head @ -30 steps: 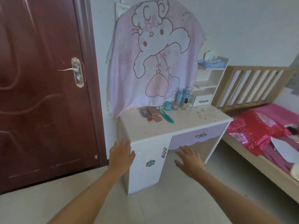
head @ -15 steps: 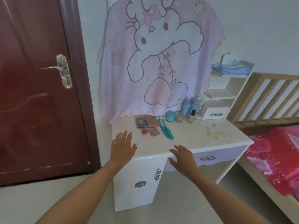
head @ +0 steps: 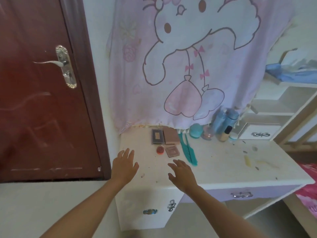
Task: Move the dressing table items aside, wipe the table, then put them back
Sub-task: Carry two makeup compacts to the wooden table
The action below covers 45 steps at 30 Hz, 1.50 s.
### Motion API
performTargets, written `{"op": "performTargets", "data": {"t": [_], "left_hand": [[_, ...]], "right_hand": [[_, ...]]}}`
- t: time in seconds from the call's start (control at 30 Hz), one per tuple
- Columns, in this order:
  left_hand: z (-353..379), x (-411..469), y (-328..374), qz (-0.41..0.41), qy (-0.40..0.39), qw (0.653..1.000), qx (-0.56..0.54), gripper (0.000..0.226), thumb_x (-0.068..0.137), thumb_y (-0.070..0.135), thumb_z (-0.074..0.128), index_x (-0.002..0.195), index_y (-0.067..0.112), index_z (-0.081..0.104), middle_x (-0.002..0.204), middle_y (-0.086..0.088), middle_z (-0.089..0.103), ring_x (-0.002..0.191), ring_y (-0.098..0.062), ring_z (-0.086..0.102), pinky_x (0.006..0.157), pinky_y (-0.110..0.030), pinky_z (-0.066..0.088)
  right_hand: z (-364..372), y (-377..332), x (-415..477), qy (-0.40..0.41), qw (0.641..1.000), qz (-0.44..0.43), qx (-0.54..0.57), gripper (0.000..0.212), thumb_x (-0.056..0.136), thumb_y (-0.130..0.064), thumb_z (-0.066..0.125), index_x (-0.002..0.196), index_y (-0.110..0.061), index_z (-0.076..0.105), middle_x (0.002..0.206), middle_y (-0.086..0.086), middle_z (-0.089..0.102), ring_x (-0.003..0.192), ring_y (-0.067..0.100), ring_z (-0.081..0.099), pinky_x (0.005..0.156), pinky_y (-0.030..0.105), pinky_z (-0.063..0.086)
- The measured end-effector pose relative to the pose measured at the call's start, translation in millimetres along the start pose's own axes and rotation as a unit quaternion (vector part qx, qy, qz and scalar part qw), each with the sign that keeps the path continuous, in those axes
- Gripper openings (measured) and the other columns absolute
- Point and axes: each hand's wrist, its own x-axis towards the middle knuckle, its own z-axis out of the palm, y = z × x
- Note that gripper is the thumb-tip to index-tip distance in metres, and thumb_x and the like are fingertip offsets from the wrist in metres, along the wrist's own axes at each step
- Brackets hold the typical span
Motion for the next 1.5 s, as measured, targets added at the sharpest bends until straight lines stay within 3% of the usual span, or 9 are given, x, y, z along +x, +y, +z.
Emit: {"op": "performTargets", "data": {"t": [0.2, 0.4, 0.57, 0.73, 0.93, 1.07, 1.2, 1.4, 1.5], "left_hand": [[6, 82, -15, -0.004, -0.025, 0.999, -0.026, 0.056, 0.097, 0.034, 0.032, 0.147, 0.013, 0.017, 0.156, -0.003, 0.013, 0.142, -0.023, 0.013, 0.111, -0.035, 0.025], [19, 142, -17, 0.044, -0.085, 0.995, -0.037, 0.058, 0.096, 0.032, 0.034, 0.148, 0.016, 0.013, 0.157, -0.003, 0.008, 0.143, -0.021, 0.009, 0.113, -0.035, 0.020], [27, 177, -7, 0.091, -0.134, 0.987, -0.024, 0.065, 0.094, 0.035, 0.042, 0.148, 0.018, 0.010, 0.157, -0.002, 0.004, 0.144, -0.021, 0.006, 0.115, -0.037, 0.017], [32, 206, 8, 0.129, -0.160, 0.978, -0.011, 0.077, 0.089, 0.045, 0.050, 0.148, 0.019, 0.008, 0.157, -0.002, 0.000, 0.145, -0.023, 0.002, 0.115, -0.038, 0.015], [41, 234, 27, 0.159, -0.186, 0.970, -0.007, 0.097, 0.078, 0.054, 0.061, 0.148, 0.018, 0.003, 0.157, -0.004, -0.003, 0.144, -0.025, -0.002, 0.116, -0.042, 0.012], [46, 247, 37, 0.190, -0.205, 0.960, 0.017, 0.105, 0.075, 0.057, 0.063, 0.148, 0.019, -0.001, 0.157, -0.005, -0.007, 0.144, -0.026, -0.007, 0.116, -0.042, 0.007], [51, 253, 45, 0.203, -0.216, 0.955, 0.029, 0.106, 0.075, 0.051, 0.065, 0.148, 0.019, -0.005, 0.156, -0.006, -0.005, 0.144, -0.027, -0.006, 0.116, -0.043, 0.007], [52, 258, 47, 0.199, -0.247, 0.947, 0.059, 0.114, 0.073, 0.049, 0.069, 0.147, 0.021, -0.014, 0.155, -0.012, -0.015, 0.143, -0.030, -0.015, 0.116, -0.047, 0.003], [49, 258, 51, 0.197, -0.244, 0.947, 0.076, 0.115, 0.072, 0.048, 0.069, 0.147, 0.023, -0.014, 0.155, -0.014, -0.009, 0.143, -0.033, -0.007, 0.115, -0.045, 0.010]], "right_hand": [[2, 0, 85, -0.002, 1.000, -0.005, 0.006, 0.040, 0.093, -0.027, 0.046, 0.132, -0.020, 0.044, 0.139, 0.001, 0.044, 0.134, 0.023, 0.031, 0.113, 0.034, 0.025], [14, 0, 139, -0.022, 0.999, 0.009, 0.036, 0.022, 0.090, -0.020, 0.050, 0.110, -0.018, 0.058, 0.125, -0.003, 0.052, 0.119, 0.017, 0.044, 0.107, 0.032, 0.034], [27, 5, 152, -0.080, 0.996, 0.013, 0.048, 0.032, 0.092, -0.015, 0.048, 0.123, -0.016, 0.052, 0.137, -0.001, 0.044, 0.127, 0.019, 0.039, 0.106, 0.031, 0.031], [38, 13, 163, -0.082, 0.995, -0.007, 0.060, 0.025, 0.094, -0.010, 0.039, 0.114, -0.012, 0.055, 0.119, 0.004, 0.051, 0.110, 0.018, 0.044, 0.093, 0.027, 0.037], [41, 25, 174, -0.096, 0.993, -0.047, 0.040, 0.031, 0.096, -0.015, 0.036, 0.123, -0.012, 0.051, 0.120, 0.007, 0.050, 0.110, 0.022, 0.042, 0.091, 0.031, 0.036], [39, 36, 175, -0.069, 0.994, -0.062, 0.050, 0.027, 0.095, -0.018, 0.040, 0.115, -0.012, 0.056, 0.114, 0.007, 0.054, 0.106, 0.023, 0.046, 0.086, 0.036, 0.043], [29, 48, 176, -0.030, 0.996, -0.044, 0.075, 0.027, 0.094, -0.017, 0.042, 0.115, -0.014, 0.057, 0.115, 0.004, 0.054, 0.104, 0.020, 0.047, 0.082, 0.030, 0.042], [20, 65, 174, -0.035, 0.997, -0.010, 0.073, 0.029, 0.097, -0.026, 0.038, 0.117, -0.014, 0.054, 0.119, 0.002, 0.051, 0.108, 0.019, 0.046, 0.091, 0.031, 0.043], [17, 68, 171, -0.031, 0.997, -0.014, 0.072, 0.028, 0.097, -0.028, 0.039, 0.119, -0.016, 0.054, 0.121, 0.002, 0.051, 0.109, 0.019, 0.046, 0.093, 0.030, 0.042]]}}
